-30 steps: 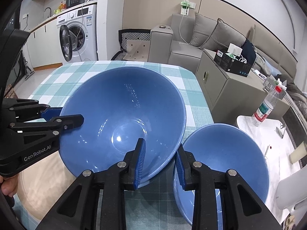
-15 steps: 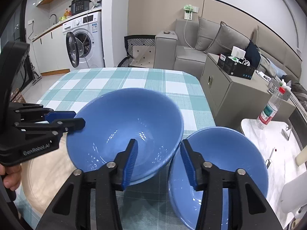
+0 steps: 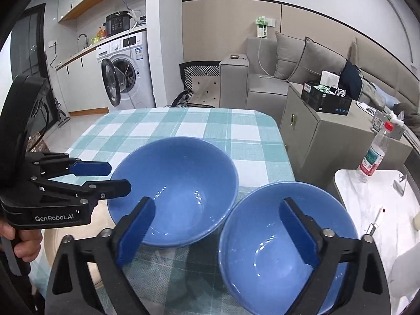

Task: Organize plates and bowls
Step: 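Move both tools back over the two blue bowls on the table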

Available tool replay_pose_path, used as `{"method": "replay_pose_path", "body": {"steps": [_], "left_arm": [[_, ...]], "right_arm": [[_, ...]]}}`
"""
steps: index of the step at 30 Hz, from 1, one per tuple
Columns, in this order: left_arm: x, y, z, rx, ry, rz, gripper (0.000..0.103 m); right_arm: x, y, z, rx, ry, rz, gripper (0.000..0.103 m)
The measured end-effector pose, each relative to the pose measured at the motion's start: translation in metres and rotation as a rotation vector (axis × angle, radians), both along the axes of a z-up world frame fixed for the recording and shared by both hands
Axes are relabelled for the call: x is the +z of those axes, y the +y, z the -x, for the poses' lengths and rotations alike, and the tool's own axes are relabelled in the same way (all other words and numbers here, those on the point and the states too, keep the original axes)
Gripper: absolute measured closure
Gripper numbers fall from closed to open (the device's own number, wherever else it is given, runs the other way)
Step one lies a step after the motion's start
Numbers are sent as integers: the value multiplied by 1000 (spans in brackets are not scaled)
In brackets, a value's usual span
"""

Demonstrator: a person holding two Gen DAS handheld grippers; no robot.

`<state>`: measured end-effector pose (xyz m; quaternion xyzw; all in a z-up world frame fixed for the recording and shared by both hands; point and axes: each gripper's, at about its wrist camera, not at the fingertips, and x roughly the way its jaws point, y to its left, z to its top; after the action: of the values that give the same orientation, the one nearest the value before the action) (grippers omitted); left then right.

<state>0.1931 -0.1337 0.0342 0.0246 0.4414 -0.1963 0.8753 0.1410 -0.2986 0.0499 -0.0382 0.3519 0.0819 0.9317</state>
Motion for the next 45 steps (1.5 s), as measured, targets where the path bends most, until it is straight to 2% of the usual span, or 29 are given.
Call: {"method": "replay_pose_path", "body": {"steps": [1,3,4,7,8,11,13,17,23,31,37,40,42,45], "left_arm": [[1,-2,1,-1,4,6,49],[2,-4,2,-3,6,15,34],[3,-6,4,-1,-1,18,22],[8,-11,10,-14,-21,26,17],[9,-13,11,-18,-21,27,11],[13,-20,15,-34,-26,15,8],[17,-24,18,-36,-36,16,0],[21,-35,23,-58,-30,35,0],[19,-66,37,-101,-36,12,0],[7,-107,53,-152,-11,-21,0],[3,-118,59,-142,46,48,1],[2,-124,61,-143,63,60,4],[2,-126,62,-143,71,74,13],[2,-128,61,-143,84,97,13]], "right_arm": [[2,-2,1,-6,-1,2,3],[8,-8,5,-17,-14,-8,1],[12,-12,8,-29,-24,-17,1],[22,-27,17,-58,-45,-32,1],[24,-32,19,-68,-50,-35,1],[31,-51,26,-119,-67,-36,1],[34,-64,28,-137,-66,-57,1],[38,-89,32,-195,-71,-52,1],[39,-130,38,-273,-54,-105,1],[36,-145,37,-233,-40,-149,1],[27,-147,31,-237,-9,-149,1],[22,-152,29,-232,4,-164,1],[18,-158,26,-246,17,-171,1],[12,-165,24,-270,35,-175,1]]}}
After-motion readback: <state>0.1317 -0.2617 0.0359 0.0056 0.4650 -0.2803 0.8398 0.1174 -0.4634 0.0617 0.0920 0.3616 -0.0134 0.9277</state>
